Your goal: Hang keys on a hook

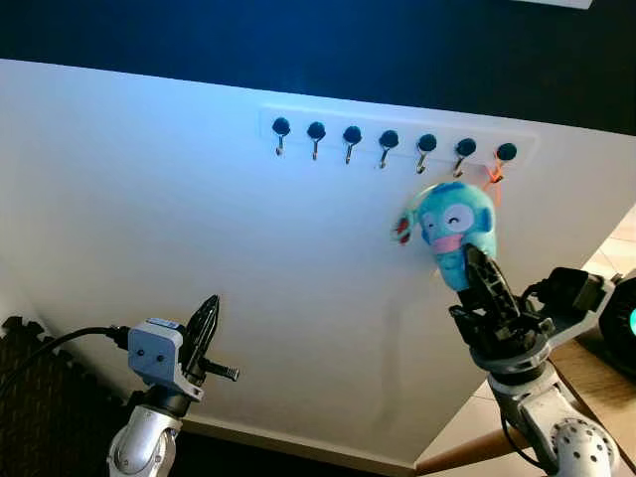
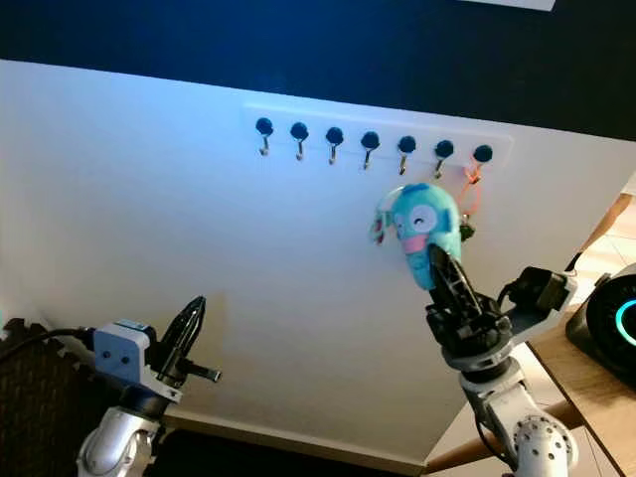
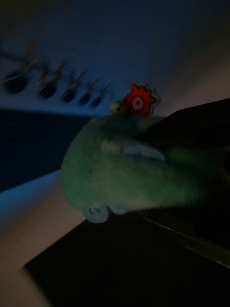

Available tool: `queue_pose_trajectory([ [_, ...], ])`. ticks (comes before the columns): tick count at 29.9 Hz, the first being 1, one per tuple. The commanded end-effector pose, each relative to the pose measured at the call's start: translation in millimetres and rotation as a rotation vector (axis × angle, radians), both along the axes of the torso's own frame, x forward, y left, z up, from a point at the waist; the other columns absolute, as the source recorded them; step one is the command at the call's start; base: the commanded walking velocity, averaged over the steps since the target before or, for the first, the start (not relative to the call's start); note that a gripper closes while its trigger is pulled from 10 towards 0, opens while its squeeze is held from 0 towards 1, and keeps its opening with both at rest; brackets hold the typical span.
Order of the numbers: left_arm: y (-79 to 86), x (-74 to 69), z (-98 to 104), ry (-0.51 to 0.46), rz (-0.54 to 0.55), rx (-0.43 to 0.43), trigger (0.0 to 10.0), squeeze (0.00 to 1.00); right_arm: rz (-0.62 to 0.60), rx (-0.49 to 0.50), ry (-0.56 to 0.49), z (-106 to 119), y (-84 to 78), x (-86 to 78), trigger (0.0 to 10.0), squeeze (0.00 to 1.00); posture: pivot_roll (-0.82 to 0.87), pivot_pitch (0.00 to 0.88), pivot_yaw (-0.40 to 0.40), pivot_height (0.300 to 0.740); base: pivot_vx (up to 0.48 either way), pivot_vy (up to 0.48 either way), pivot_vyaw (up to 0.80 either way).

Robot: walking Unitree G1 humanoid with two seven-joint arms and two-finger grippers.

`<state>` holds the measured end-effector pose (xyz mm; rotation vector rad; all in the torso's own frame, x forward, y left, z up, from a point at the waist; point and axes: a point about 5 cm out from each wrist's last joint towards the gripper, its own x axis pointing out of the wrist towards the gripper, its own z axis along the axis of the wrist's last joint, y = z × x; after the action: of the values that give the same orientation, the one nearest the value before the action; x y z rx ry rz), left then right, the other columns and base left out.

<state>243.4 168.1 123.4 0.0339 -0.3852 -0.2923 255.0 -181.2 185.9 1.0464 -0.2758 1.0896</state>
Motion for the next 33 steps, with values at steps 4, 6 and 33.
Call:
queue_pose_trajectory([
  [4, -5.5, -1.5, -1.9, 0.017, -0.014, 0.005, 10.0, 0.0, 0.047, -0.465, 0.035, -31.5, 33.6, -5.1, 10.0, 0.0, 0.09, 0.081, -0.061, 0.74, 0.0, 0.0, 0.0],
  [6, -5.7, -1.5, -2.1, 0.02, -0.014, 0.007, 10.0, 0.0, 0.037, -0.474, 0.034, -32.8, 34.2, -4.5, 10.0, 0.0, 0.09, 0.081, -0.062, 0.74, 0.0, 0.0, 0.0],
  [33, -9.1, -0.2, -5.4, 0.059, -0.037, 0.036, 10.0, 0.0, -0.059, -0.193, 0.067, -22.2, 12.5, 2.2, 10.0, 0.0, 0.1, 0.076, -0.06, 0.74, 0.0, 0.0, 0.0],
])
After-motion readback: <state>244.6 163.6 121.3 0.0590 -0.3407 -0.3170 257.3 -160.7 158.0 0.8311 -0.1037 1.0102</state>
